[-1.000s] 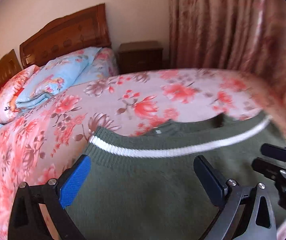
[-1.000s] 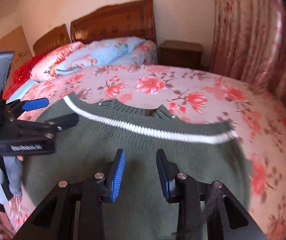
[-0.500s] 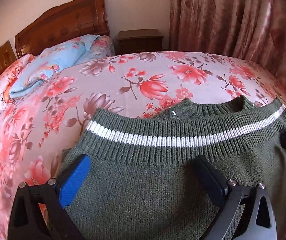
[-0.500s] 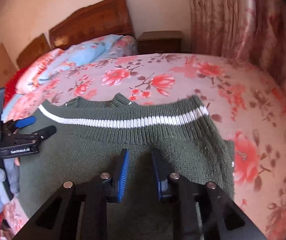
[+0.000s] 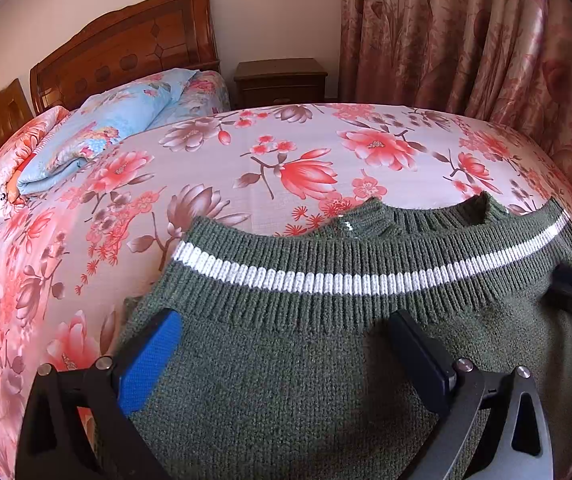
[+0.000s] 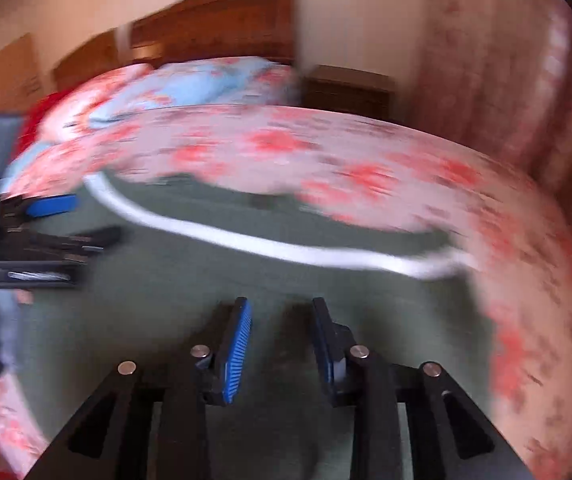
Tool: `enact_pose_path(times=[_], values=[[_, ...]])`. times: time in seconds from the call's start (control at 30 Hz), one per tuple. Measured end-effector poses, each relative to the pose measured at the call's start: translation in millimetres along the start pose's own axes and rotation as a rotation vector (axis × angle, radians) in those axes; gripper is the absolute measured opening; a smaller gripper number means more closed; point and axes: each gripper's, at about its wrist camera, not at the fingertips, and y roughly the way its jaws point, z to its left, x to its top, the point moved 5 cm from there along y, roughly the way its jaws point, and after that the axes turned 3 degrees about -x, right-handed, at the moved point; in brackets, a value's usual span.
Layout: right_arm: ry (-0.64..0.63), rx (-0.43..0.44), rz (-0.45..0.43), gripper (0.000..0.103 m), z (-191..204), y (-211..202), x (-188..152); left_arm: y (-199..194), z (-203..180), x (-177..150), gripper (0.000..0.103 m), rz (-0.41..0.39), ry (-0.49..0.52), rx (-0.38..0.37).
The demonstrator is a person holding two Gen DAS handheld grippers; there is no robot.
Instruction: Fold small clothes
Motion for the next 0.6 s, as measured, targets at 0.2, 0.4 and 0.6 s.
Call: enact_pose_path(times=[0.2,0.4,0.6], values=[[0.151,0.096,-0.03,0.021,-36,-9,-14,-1,2,-1,0.103,-0.001,0.0,-0.001],[0.104,0.072,-0.049,0.024,-31,-11,-15,-7,1,5,0.103,0.015,-0.037,-0.022],[0.097,0.063,-0.055,0.024,-30,-6,-13,-3,-56,17,0.103,0.011,0.055,-0.08]])
